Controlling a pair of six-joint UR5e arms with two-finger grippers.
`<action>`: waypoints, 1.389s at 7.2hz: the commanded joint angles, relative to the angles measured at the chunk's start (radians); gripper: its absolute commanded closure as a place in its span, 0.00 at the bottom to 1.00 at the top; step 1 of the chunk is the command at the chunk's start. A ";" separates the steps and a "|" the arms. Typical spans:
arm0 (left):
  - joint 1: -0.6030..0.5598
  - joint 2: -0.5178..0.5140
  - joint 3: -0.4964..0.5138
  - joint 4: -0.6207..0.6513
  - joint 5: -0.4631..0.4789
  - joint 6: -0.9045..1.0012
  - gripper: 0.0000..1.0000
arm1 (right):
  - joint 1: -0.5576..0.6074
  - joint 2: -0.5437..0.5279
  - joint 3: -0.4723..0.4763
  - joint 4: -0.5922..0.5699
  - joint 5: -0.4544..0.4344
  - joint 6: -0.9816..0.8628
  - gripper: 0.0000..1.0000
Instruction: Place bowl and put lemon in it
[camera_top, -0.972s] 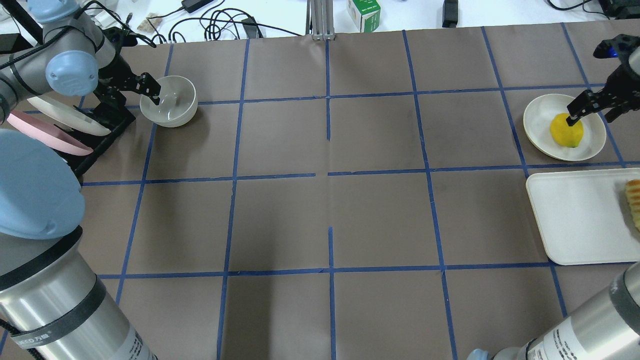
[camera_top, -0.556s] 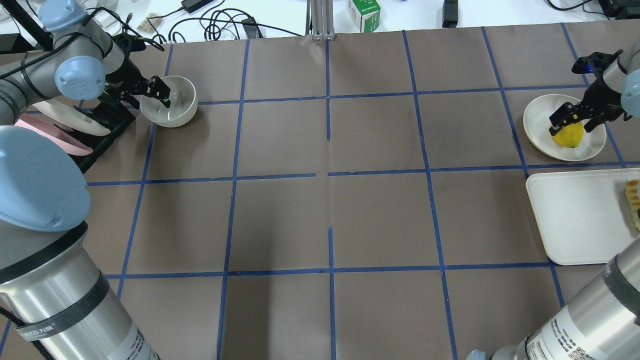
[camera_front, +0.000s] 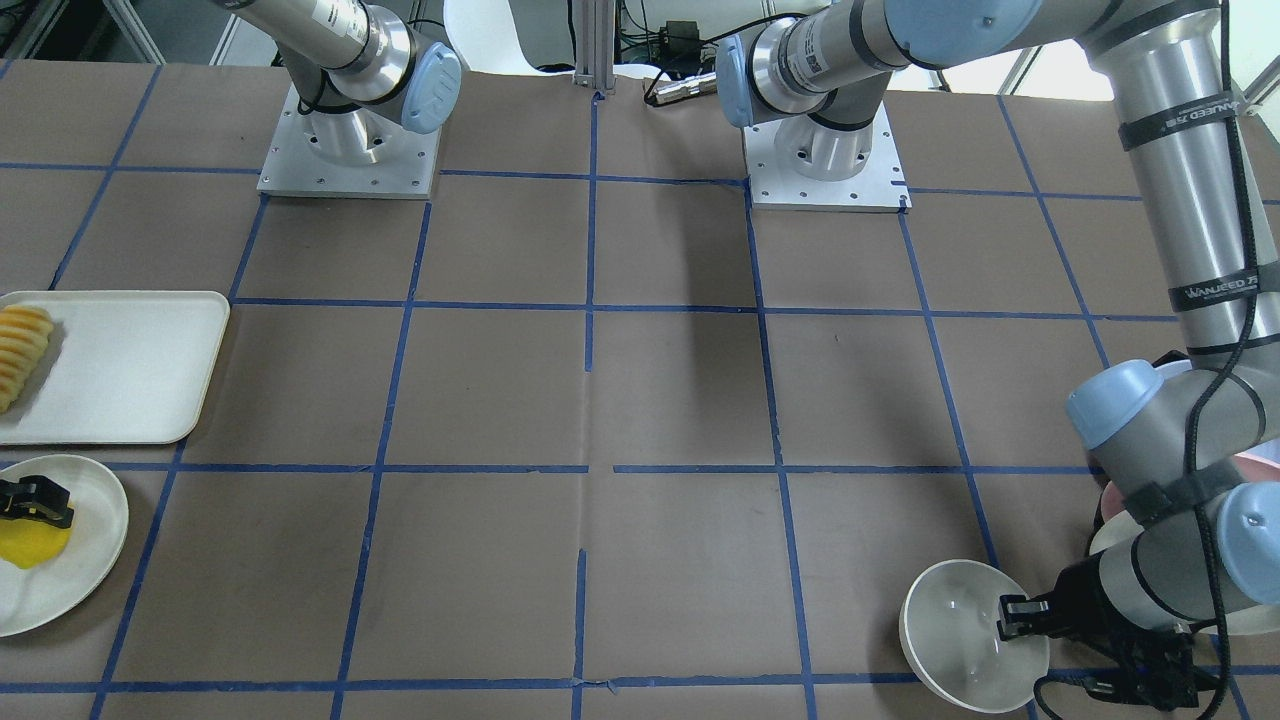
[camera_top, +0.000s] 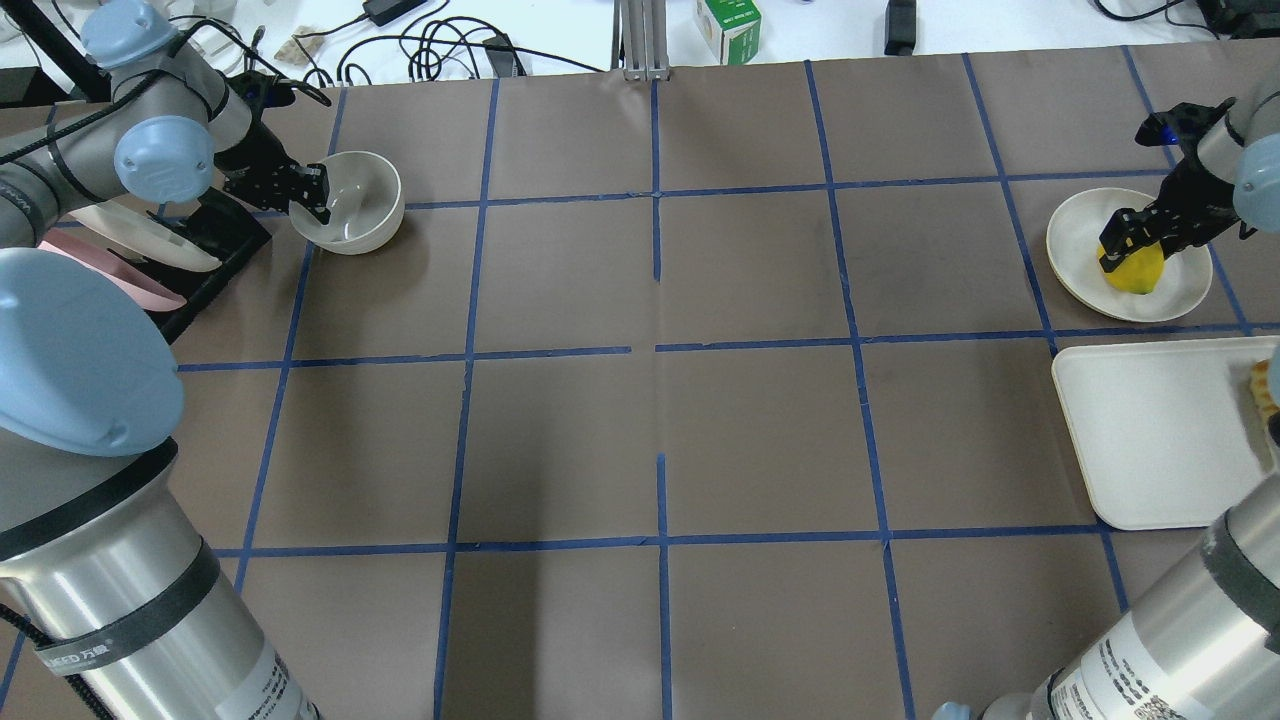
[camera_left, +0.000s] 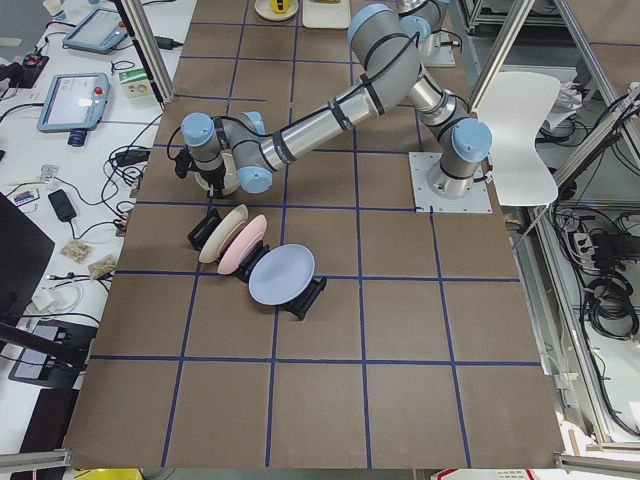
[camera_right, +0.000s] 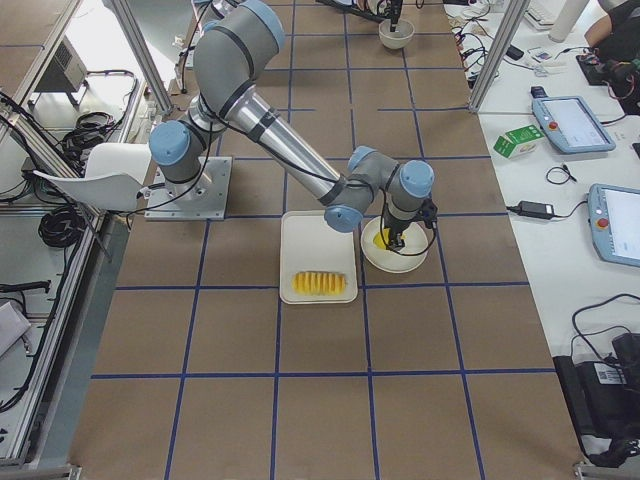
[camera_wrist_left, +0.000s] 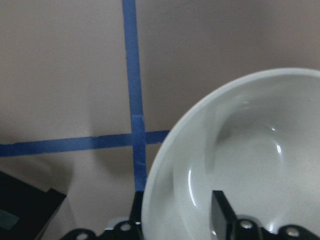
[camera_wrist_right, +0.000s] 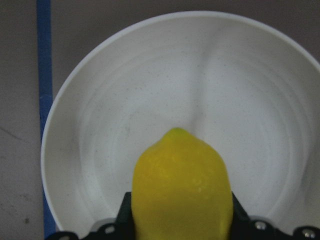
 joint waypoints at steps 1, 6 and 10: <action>0.001 0.002 0.006 0.000 0.021 -0.002 1.00 | 0.021 -0.124 -0.006 0.133 -0.003 0.005 0.79; -0.004 0.040 0.029 -0.101 0.024 -0.016 1.00 | 0.090 -0.552 -0.009 0.545 -0.048 0.154 0.79; -0.231 0.097 0.036 -0.201 -0.060 -0.297 1.00 | 0.286 -0.559 -0.021 0.556 -0.030 0.359 0.79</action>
